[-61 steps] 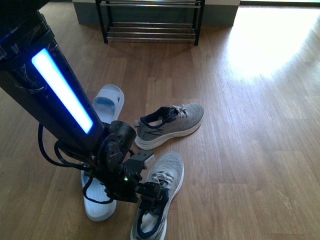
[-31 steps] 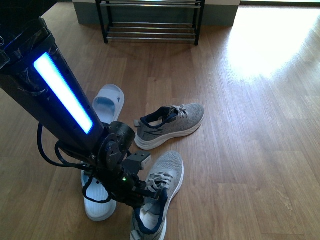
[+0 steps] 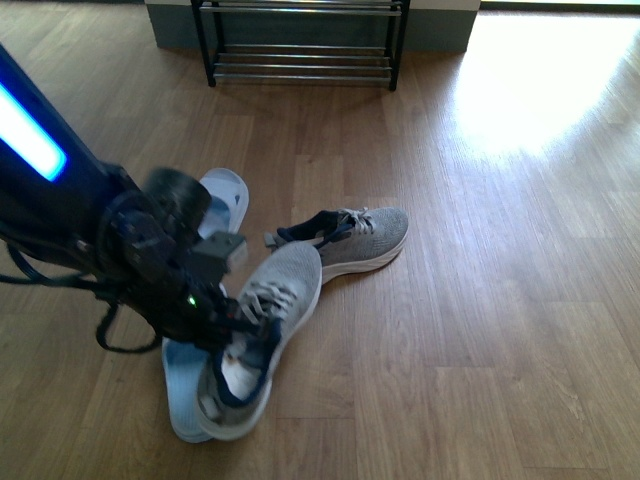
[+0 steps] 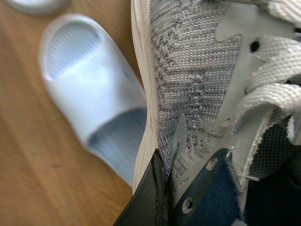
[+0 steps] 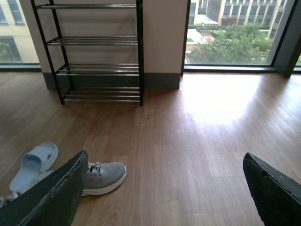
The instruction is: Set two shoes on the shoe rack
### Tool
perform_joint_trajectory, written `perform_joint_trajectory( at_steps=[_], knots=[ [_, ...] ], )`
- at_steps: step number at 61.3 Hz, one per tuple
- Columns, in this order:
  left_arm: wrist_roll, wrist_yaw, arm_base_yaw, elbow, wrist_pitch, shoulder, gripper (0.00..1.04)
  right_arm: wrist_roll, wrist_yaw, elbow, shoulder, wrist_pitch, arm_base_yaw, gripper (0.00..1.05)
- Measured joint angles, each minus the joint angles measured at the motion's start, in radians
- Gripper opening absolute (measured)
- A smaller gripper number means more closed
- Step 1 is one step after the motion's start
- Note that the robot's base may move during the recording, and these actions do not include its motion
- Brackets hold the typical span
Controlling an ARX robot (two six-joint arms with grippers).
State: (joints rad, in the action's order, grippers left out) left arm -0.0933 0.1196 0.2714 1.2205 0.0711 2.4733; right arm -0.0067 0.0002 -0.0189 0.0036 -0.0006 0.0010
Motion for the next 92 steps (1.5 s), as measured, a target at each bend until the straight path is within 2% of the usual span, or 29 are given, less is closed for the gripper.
perform_joint_trajectory(
  at_steps=[14,25,34,42,50,92],
  knots=[
    [-0.060,-0.209,-0.034,-0.264,0.153,-0.420,0.02,0.000,0.000,0.000,0.000,0.000,0.000,0.95],
    [-0.052,-0.360,-0.070,-0.489,0.204,-0.781,0.02,0.000,0.000,0.000,0.000,0.000,0.000,0.95],
    [0.000,-0.490,-0.086,-0.683,0.076,-1.197,0.02,0.000,0.000,0.000,0.000,0.000,0.000,0.95],
    [0.006,-0.570,-0.061,-0.779,-0.056,-1.515,0.02,0.000,0.000,0.000,0.000,0.000,0.000,0.95],
    [0.008,-0.589,-0.051,-0.810,-0.087,-1.669,0.02,0.000,0.000,0.000,0.000,0.000,0.000,0.95],
    [0.012,-0.584,-0.048,-0.814,-0.089,-1.671,0.02,0.000,0.002,0.000,0.000,0.000,0.000,0.95]
  ],
)
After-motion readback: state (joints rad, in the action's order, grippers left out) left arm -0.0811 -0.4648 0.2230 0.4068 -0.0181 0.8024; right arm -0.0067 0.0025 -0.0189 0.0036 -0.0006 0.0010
